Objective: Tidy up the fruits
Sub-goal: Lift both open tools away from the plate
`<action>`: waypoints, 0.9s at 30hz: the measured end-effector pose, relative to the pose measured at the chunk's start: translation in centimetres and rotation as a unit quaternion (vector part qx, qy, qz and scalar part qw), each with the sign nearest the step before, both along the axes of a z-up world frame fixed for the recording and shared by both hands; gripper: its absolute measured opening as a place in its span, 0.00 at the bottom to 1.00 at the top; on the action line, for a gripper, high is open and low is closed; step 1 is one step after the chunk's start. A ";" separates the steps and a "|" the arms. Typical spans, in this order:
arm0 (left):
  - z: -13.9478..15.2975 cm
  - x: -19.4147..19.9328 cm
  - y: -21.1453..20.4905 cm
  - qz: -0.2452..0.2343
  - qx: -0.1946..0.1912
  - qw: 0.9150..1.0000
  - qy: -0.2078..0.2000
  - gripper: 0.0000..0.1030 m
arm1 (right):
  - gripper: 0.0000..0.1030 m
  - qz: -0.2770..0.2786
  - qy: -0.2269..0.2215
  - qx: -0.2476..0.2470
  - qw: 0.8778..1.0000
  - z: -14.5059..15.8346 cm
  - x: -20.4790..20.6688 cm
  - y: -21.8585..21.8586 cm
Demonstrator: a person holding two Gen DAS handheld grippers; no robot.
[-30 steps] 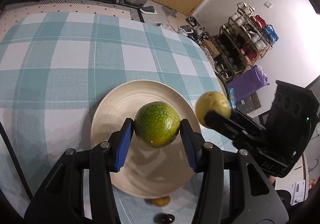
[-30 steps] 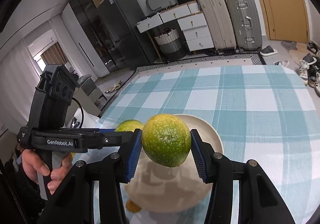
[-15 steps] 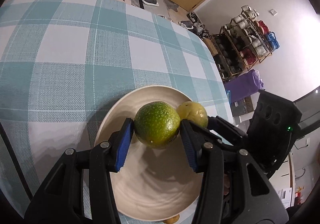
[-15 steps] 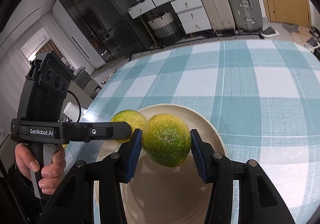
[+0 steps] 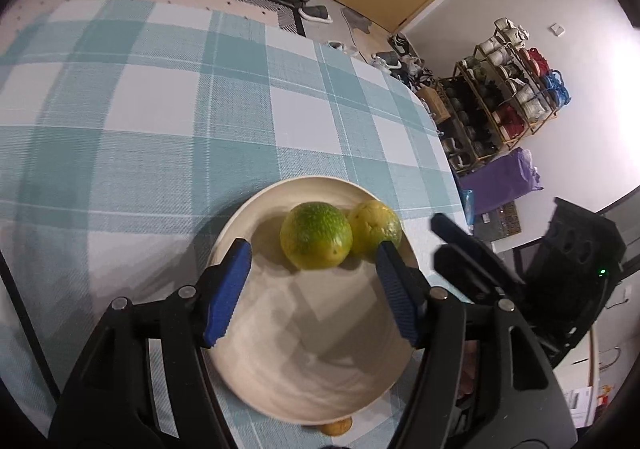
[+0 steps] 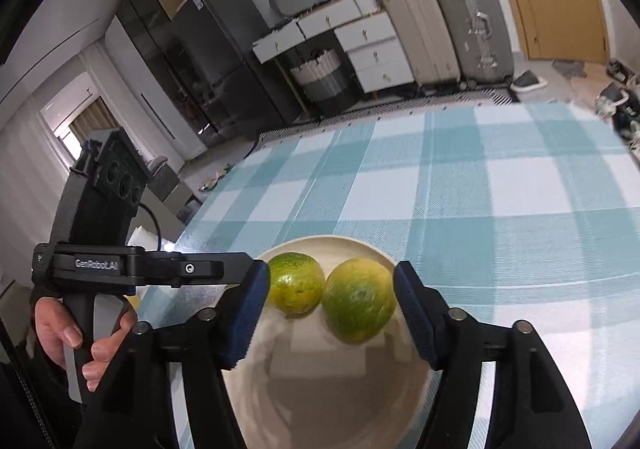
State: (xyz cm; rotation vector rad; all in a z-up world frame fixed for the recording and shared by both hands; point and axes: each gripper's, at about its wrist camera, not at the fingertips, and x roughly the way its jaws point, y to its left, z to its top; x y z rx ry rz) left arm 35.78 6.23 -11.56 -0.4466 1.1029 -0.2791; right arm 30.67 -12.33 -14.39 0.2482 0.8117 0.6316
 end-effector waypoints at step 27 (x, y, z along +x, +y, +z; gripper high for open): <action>13.7 -21.1 -3.6 0.088 0.193 0.958 -0.196 0.99 | 1.00 -0.047 -0.157 -0.003 0.986 10.4 -18.6 -3.6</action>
